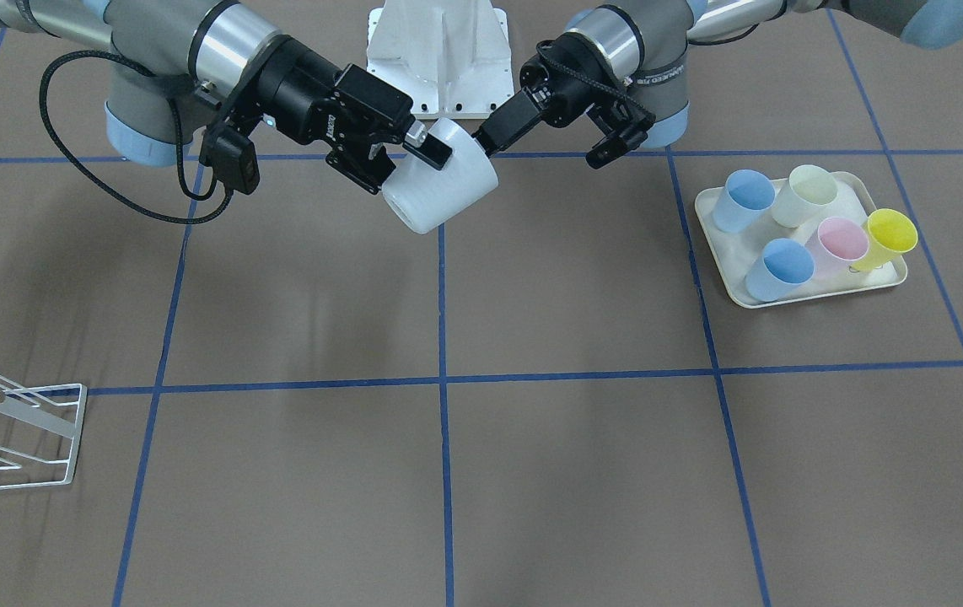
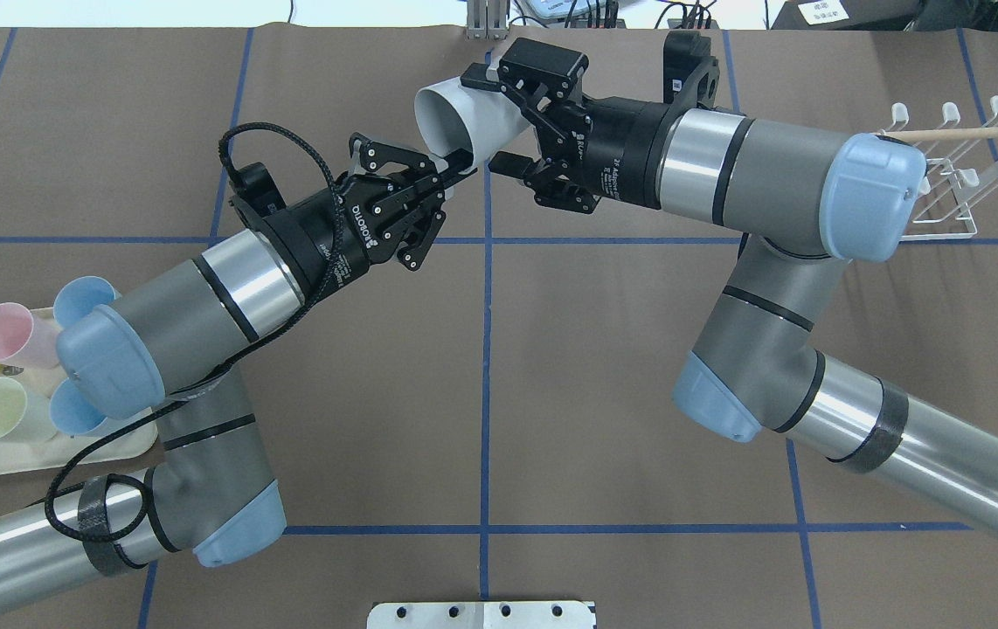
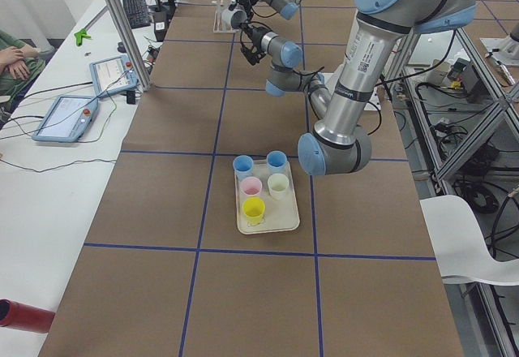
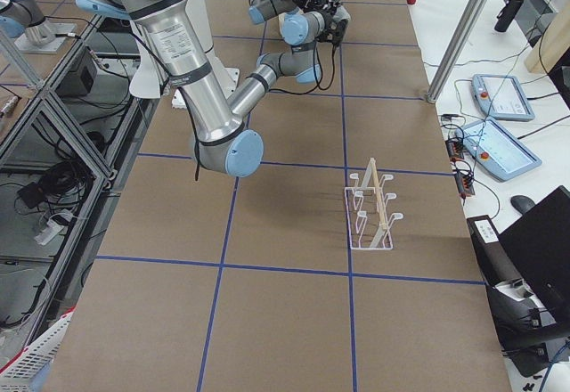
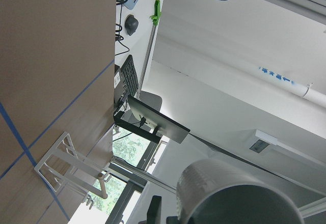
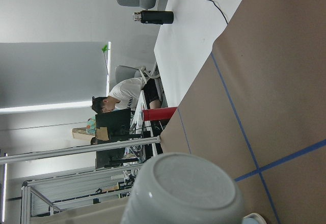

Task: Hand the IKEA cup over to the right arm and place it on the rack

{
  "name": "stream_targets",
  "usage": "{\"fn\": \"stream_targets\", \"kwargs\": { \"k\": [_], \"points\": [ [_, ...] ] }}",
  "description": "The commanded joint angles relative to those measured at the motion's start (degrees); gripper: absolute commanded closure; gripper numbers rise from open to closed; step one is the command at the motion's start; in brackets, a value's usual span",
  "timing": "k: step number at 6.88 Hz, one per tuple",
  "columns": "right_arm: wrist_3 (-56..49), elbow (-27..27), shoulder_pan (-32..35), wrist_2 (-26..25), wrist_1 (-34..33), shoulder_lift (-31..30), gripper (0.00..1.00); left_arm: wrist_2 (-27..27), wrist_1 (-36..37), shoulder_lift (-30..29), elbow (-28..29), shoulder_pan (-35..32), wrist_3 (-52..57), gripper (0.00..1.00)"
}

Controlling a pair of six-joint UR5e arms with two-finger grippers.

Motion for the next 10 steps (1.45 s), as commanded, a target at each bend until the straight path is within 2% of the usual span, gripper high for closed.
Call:
{"fn": "stream_targets", "kwargs": {
  "k": [1, 2, 3, 5, 8, 10],
  "points": [
    [0.1, -0.1, -0.1, 0.0, 0.0, 0.0, 0.75, -0.1, 0.0, -0.1, 0.1, 0.3, -0.1, 1.0],
    [0.0, -0.1, -0.1, 0.1, 0.1, 0.0, 1.0, -0.2, -0.5, 0.1, 0.1, 0.3, 0.0, 1.0],
    [-0.2, -0.1, 0.0, 0.0, 0.4, 0.0, 1.0, -0.3, -0.6, 0.4, 0.1, 0.3, 0.2, 0.01],
    [-0.4, -2.0, 0.5, -0.1, 3.5, -0.1, 1.0, -0.3, -0.7, 0.6, -0.1, 0.2, 0.2, 0.0],
    [-0.6, -2.4, 2.1, -0.8, 3.9, -0.2, 1.0, -0.3, -1.2, 0.8, -0.4, 0.0, 0.3, 0.0],
    [-4.7, -3.7, 4.1, -0.9, 3.8, -0.5, 1.0, -0.5, -1.1, 0.8, -0.4, -0.1, 0.5, 0.0]
  ]
}}
